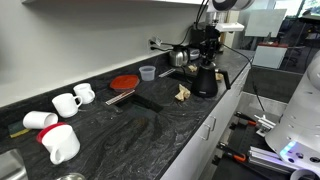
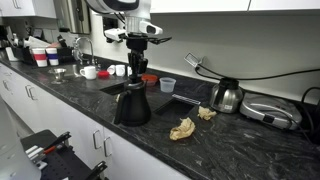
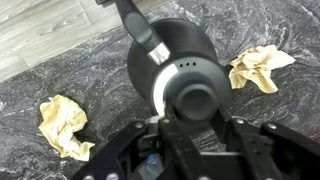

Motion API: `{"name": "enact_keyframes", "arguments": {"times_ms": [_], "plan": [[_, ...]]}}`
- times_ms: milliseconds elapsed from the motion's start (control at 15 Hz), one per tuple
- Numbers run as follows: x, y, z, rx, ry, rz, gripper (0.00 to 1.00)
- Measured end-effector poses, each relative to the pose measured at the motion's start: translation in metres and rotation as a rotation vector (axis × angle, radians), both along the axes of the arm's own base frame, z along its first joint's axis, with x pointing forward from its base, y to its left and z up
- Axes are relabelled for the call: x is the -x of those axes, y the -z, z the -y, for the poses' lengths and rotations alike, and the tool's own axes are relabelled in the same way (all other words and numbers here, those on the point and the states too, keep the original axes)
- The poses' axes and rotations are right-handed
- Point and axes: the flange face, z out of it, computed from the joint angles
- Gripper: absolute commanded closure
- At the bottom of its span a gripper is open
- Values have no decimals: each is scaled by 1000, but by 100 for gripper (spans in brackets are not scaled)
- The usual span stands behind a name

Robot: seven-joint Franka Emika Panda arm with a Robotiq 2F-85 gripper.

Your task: Close the black watering can

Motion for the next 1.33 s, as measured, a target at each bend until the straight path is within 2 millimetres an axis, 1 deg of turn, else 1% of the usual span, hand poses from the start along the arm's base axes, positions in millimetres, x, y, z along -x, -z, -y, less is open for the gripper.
{"name": "enact_keyframes", "arguments": {"times_ms": [200, 400, 467, 533, 600, 667, 800, 867, 1267, 1333], "plan": [[1, 6, -1, -2, -9, -14, 85], [0, 7, -2, -2, -19, -16, 85], [0, 7, -2, -2, -25, -17, 35], [0, 7, -3, -2, -31, -18, 34], [0, 7, -3, -3, -34, -20, 29], [-1, 10, -4, -3, -37, -26, 46], [-1, 10, -5, -4, -39, -26, 32], [-1, 10, -5, -4, -38, -26, 29], [-1, 10, -5, -4, -38, -26, 29], [-1, 10, -5, -4, -38, -26, 7]]}}
